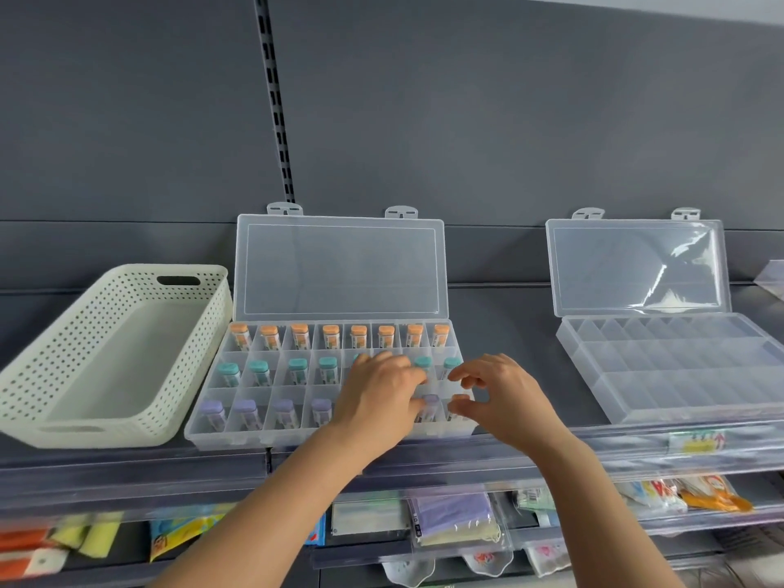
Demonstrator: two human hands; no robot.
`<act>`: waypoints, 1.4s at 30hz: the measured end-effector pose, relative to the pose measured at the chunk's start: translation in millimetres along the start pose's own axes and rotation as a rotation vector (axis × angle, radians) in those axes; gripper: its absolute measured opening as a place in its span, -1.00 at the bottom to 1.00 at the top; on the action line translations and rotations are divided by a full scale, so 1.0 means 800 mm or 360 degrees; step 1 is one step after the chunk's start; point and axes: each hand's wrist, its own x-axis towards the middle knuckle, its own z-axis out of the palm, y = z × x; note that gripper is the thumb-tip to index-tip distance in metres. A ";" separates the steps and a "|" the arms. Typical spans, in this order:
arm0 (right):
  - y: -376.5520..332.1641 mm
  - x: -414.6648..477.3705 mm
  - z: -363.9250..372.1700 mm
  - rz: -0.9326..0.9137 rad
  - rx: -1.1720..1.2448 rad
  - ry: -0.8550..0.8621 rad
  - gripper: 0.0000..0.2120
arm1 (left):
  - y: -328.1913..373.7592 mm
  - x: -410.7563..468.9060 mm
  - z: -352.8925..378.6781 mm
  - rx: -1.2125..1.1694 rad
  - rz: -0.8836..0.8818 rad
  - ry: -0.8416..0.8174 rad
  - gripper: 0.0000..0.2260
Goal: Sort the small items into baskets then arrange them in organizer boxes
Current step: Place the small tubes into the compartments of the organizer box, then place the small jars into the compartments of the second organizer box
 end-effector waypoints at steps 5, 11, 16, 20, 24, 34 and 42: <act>-0.033 0.020 0.002 -0.0107 0.0018 0.0198 -0.74 | -0.030 -0.014 -0.031 0.0053 -0.0139 0.0120 -0.77; -0.121 0.059 0.020 -0.0449 0.0069 0.0232 -0.76 | -0.092 -0.050 -0.085 0.0269 -0.0392 0.0246 -0.80; -0.216 0.085 0.046 -0.0769 0.0057 0.0154 -0.74 | -0.154 -0.105 -0.134 0.0478 -0.0648 0.0264 -0.79; -0.302 0.099 0.074 -0.0955 0.0026 0.0074 -0.72 | -0.210 -0.161 -0.174 0.0661 -0.0885 0.0213 -0.81; -0.393 0.104 0.111 -0.1129 -0.0033 0.0012 -0.71 | -0.267 -0.229 -0.210 0.0819 -0.1059 0.0212 -0.79; -0.631 0.108 0.223 -0.1299 -0.0186 -0.0128 -0.76 | -0.425 -0.404 -0.300 0.0973 -0.1354 0.0050 -0.89; -0.774 0.117 0.299 -0.1307 -0.0255 -0.0230 -0.77 | -0.527 -0.497 -0.355 0.0944 -0.1420 0.0003 -0.84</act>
